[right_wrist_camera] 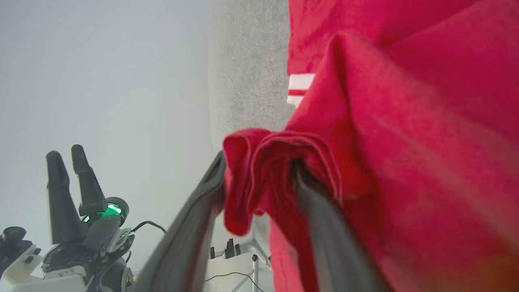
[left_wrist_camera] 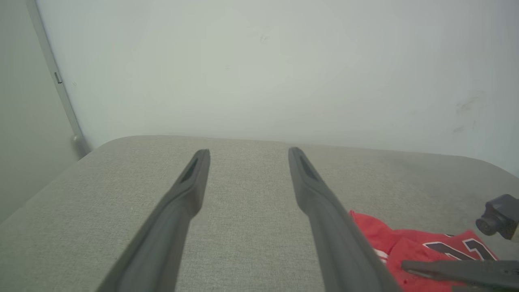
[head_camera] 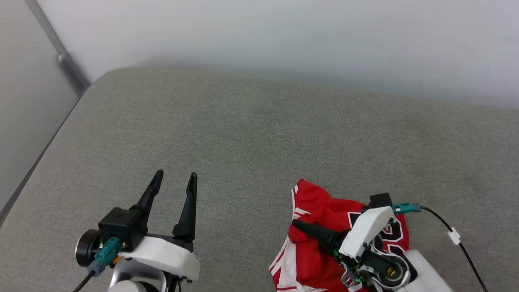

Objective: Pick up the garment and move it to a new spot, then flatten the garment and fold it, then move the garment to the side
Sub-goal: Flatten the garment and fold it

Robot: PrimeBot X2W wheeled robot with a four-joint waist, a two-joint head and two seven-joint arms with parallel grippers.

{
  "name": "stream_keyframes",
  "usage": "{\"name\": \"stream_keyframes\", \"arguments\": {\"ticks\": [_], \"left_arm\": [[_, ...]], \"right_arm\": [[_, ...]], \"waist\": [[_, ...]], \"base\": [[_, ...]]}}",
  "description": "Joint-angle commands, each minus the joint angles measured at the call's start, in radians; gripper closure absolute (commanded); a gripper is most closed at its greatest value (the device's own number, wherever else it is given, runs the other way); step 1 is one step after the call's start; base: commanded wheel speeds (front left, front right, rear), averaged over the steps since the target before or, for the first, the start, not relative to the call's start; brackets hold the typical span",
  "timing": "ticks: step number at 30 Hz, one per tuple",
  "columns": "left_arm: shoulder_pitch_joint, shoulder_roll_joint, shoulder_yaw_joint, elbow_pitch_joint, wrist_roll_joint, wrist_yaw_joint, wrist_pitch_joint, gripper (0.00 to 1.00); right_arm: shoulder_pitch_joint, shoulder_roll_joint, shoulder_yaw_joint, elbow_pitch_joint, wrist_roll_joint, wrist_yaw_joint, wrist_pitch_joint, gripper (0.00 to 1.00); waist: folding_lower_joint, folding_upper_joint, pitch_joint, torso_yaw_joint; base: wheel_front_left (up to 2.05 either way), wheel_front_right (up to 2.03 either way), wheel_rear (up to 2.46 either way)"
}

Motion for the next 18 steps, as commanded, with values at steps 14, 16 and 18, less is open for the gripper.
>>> {"name": "stream_keyframes", "arguments": {"ticks": [14,16,18], "left_arm": [[0.019,0.007,0.017,0.028,-0.014,0.015,-0.021,0.0],[0.025,0.008,0.02,0.029,-0.016,0.022,-0.024,0.0],[0.035,0.009,0.024,0.03,-0.02,0.028,-0.026,0.0]], "right_arm": [[-0.048,-0.173,0.224,-0.227,-0.337,0.0,-0.121,0.0],[-0.043,-0.216,0.217,-0.25,-0.435,0.0,-0.172,0.0],[-0.03,-0.249,0.189,-0.264,-0.53,0.0,-0.222,0.0]], "waist": [[0.0,0.0,-0.027,-0.08],[0.0,0.0,-0.035,-0.096],[0.0,0.0,-0.039,-0.112]], "base": [[0.0,0.0,0.0],[0.0,0.0,0.0],[0.0,0.0,0.0]]}}
